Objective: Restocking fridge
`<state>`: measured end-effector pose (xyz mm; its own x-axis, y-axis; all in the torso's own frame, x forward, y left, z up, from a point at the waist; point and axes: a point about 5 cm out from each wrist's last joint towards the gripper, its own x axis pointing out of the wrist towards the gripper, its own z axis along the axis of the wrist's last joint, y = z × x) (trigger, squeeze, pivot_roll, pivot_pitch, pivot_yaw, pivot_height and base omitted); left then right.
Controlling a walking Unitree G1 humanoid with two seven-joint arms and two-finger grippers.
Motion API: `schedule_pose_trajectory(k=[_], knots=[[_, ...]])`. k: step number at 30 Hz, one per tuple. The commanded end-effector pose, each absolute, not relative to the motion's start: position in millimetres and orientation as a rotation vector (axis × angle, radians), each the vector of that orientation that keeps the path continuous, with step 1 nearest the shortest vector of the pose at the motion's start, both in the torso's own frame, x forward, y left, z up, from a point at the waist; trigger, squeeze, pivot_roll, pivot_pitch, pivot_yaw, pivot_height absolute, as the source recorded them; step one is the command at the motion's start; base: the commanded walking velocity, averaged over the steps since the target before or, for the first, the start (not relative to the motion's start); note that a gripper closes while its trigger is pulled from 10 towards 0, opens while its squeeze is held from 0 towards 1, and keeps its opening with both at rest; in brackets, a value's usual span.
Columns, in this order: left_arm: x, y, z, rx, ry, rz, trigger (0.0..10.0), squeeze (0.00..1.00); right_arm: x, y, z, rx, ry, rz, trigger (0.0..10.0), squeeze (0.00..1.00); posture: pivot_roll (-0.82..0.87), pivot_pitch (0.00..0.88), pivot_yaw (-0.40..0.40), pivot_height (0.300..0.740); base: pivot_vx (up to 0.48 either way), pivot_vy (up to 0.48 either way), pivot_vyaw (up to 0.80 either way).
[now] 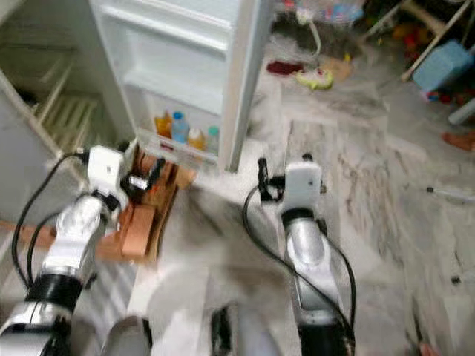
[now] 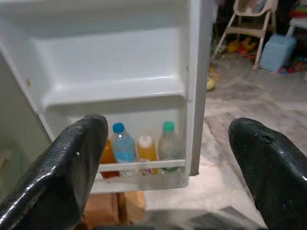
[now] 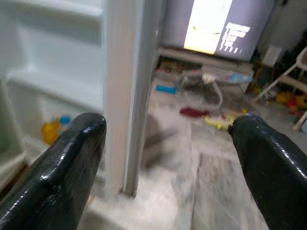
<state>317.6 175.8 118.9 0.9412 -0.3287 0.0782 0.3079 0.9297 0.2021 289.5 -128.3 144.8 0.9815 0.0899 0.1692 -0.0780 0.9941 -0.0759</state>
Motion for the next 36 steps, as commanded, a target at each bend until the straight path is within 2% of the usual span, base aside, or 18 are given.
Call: schedule_pose_trajectory(k=[1,9,17,20,24,36], knots=[[312,163,110,0.174,-0.075,-0.362,10.0,0.00,287,-142,135,-0.078,-0.138,0.034,10.0,0.00,0.00,0.158,-0.048,0.740,0.401,-0.259,-0.80],[319,158,108,0.198,-0.031,-0.341,10.0,0.00,279,-140,127,-0.068,-0.119,0.034,10.0,0.00,-0.02,0.141,-0.057,0.740,0.463,0.000,-0.75],[332,171,112,0.235,-0.020,-0.218,10.0,0.00,276,-142,122,-0.077,-0.106,0.036,10.0,0.00,-0.03,0.113,-0.064,0.740,0.466,0.000,0.00],[334,173,112,0.235,-0.014,-0.184,10.0,0.00,278,-143,123,-0.076,-0.110,0.042,10.0,0.00,-0.03,0.104,-0.066,0.740,0.431,0.000,-0.56],[337,174,110,0.244,-0.004,-0.138,10.0,0.00,280,-139,126,-0.099,-0.134,0.082,10.0,0.00,-0.03,0.092,-0.070,0.740,0.405,0.255,0.00],[347,172,114,0.253,-0.012,-0.086,10.0,0.00,282,-135,128,-0.143,-0.160,0.128,10.0,0.00,-0.03,0.078,-0.064,0.740,0.360,0.317,0.71]])
